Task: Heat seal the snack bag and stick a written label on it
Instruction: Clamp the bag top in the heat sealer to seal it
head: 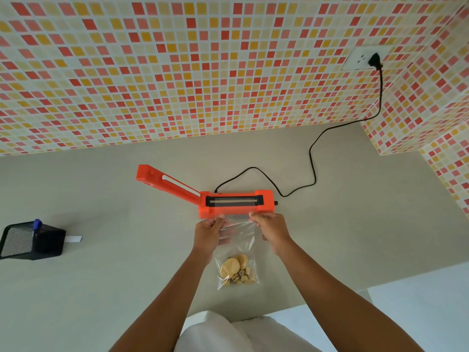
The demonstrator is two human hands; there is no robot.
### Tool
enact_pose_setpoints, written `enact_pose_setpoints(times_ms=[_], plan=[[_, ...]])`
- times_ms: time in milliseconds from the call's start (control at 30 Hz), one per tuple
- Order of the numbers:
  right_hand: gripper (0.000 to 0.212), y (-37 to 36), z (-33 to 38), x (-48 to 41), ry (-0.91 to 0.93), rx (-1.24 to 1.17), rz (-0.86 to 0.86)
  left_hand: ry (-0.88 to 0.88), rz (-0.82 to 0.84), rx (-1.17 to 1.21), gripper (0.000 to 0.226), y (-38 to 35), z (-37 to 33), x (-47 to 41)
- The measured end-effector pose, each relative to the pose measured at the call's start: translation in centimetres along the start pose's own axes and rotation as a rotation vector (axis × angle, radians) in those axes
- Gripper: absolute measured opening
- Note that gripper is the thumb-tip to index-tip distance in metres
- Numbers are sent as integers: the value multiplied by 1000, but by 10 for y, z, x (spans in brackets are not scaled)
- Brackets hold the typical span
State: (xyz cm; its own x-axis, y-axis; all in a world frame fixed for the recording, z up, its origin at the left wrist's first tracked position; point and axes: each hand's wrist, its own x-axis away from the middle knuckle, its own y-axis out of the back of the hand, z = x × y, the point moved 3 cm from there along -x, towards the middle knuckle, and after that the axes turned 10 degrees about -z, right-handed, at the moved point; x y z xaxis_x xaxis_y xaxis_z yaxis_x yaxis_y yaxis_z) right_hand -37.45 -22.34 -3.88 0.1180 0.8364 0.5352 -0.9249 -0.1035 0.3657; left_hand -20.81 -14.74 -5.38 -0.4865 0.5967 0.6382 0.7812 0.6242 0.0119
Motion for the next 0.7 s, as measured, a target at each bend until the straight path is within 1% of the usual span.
enact_pose_setpoints(times_ms=[100,200,333,400,433,500,567,600,700], plan=[[21,1,-1,-3,-8,8,-7,6,-14,-12,20,0,1,-2],[35,2,-2,-5,3,19,-28,16,-22,-19,23,1,2,-4],[36,3,8,-4,111,121,-104,22,-25,-14,23,0,2,-3],[37,3,19,-4,220,163,-176,18,-27,-18,23,0,1,-3],[32,2,28,-2,285,169,-198,18,-26,-20,23,0,1,-2],[18,-2,53,5,448,182,-189,17,-24,-27,23,-1,0,-1],[8,-12,81,12,640,225,-132,15,-21,-33,25,-1,-1,0],[9,-19,95,17,732,242,-89,13,-19,-36,27,-2,-1,0],[22,-44,134,36,958,255,94,11,-23,-51,27,-2,0,-1]])
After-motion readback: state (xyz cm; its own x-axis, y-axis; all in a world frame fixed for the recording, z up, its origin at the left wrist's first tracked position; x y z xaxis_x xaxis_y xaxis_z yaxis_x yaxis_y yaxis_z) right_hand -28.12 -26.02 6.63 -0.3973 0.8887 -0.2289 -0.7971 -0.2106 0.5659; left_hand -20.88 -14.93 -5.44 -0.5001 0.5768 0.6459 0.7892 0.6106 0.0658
